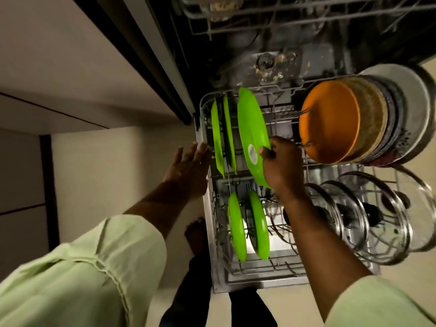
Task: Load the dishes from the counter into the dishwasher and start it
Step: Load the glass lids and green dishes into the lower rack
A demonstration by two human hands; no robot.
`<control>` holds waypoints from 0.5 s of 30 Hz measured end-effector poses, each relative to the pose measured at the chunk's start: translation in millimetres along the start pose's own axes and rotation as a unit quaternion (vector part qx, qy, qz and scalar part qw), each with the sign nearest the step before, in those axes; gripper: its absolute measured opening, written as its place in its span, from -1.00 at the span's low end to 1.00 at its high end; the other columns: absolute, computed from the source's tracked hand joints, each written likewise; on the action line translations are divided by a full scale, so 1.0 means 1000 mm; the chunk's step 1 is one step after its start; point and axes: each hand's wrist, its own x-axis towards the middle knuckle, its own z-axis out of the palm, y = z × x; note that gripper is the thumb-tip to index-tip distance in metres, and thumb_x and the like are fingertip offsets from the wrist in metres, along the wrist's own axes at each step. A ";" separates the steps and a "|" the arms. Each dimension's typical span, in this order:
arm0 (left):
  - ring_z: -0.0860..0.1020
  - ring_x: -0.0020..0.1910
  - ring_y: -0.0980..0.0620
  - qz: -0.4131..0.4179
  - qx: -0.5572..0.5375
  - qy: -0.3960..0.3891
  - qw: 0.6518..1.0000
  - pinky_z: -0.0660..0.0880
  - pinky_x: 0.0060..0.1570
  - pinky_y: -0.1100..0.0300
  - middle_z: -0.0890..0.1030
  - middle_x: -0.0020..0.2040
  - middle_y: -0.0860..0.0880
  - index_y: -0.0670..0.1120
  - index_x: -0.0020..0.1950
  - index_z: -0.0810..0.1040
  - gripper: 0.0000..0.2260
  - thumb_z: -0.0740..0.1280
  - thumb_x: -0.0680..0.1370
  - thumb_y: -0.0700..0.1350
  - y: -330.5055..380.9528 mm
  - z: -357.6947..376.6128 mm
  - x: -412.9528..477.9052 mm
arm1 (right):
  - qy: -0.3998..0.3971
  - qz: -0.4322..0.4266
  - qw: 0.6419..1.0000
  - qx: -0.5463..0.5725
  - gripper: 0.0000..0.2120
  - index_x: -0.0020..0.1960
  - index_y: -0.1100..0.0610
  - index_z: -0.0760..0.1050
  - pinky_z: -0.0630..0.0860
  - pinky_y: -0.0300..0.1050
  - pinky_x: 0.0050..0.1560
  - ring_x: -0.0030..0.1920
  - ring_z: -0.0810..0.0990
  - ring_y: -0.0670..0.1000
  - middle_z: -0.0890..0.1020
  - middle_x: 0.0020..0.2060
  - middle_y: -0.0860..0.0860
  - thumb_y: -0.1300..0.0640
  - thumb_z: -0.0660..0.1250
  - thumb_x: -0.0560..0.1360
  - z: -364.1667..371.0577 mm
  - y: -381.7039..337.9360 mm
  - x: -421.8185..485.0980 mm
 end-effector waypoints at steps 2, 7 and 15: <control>-0.21 0.59 -0.12 -0.011 0.000 -0.004 1.000 -0.22 0.51 -0.13 -0.27 0.61 -0.10 -0.08 0.61 -0.26 -0.28 0.16 0.64 0.00 -0.004 -0.002 0.015 | -0.021 0.007 1.000 0.004 -0.75 -0.30 0.19 0.40 0.16 -0.05 -0.32 -0.29 0.48 0.17 0.46 -0.40 0.08 0.19 0.36 0.50 0.006 -0.003 0.011; -0.24 0.59 -0.12 -0.029 0.001 -0.058 0.998 -0.22 0.53 -0.17 -0.29 0.61 -0.09 -0.07 0.61 -0.27 -0.23 0.21 0.62 0.01 -0.011 -0.002 0.037 | -0.057 0.021 0.998 0.000 -0.59 -0.41 0.14 0.22 0.10 -0.08 -0.31 -0.31 0.39 0.10 0.31 -0.48 0.00 0.21 0.35 0.52 0.019 -0.017 0.029; -0.22 0.59 -0.13 -0.023 -0.011 -0.078 0.997 -0.22 0.51 -0.19 -0.28 0.60 -0.11 -0.09 0.61 -0.26 -0.19 0.26 0.60 -0.02 -0.013 -0.002 0.046 | -0.071 0.042 0.996 -0.029 -0.52 -0.41 0.01 0.14 0.11 -0.23 -0.44 -0.36 0.35 -0.04 0.26 -0.46 -0.13 0.18 0.33 0.55 0.042 -0.019 0.035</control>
